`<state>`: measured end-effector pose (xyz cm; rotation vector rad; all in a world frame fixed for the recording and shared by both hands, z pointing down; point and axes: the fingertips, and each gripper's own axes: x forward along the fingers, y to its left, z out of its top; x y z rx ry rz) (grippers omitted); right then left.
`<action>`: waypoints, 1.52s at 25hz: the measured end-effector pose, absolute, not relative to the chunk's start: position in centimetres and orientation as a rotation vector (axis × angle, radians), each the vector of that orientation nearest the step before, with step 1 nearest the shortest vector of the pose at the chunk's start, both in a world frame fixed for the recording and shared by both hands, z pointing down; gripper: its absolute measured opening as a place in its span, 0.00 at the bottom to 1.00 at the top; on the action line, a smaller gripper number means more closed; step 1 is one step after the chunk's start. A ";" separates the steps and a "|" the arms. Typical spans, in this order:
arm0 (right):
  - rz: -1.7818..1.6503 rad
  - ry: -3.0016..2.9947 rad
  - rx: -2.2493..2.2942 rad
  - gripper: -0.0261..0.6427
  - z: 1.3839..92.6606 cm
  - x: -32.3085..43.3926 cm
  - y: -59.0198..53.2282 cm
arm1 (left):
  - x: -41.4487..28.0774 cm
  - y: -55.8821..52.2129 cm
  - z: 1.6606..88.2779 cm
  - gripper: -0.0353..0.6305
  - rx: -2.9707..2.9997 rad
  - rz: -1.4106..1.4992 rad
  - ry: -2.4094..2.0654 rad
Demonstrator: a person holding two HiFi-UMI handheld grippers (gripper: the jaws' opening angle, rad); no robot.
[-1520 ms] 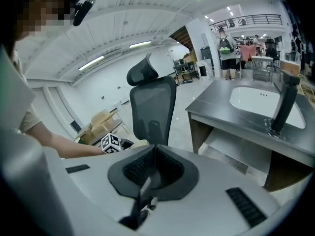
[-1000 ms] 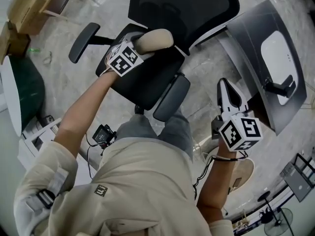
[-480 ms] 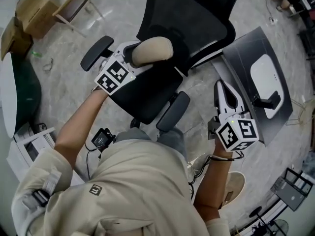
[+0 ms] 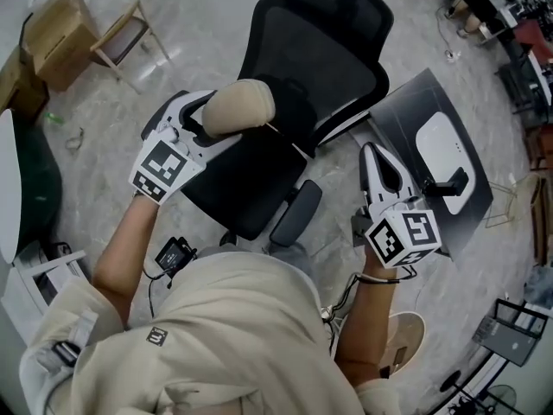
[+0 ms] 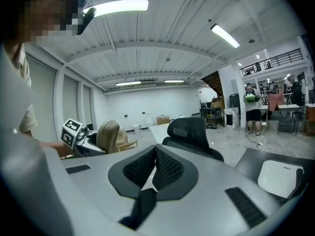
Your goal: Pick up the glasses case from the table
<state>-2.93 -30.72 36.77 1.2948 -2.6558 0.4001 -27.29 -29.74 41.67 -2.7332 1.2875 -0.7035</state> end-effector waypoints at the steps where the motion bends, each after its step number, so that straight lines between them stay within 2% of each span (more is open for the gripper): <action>1: 0.389 -2.662 1.298 0.07 36.3 -3.1 -30.5 | -27.6 -29.3 40.8 0.60 -2.722 -0.686 1.293; 16: 0.289 -2.707 1.317 0.07 31.7 -5.0 -26.2 | -31.2 -22.4 34.0 0.60 -2.644 -0.550 1.360; 38: 0.287 -2.665 1.312 0.07 32.1 -5.9 -23.0 | -33.3 -19.6 34.7 0.60 -2.644 -0.538 1.353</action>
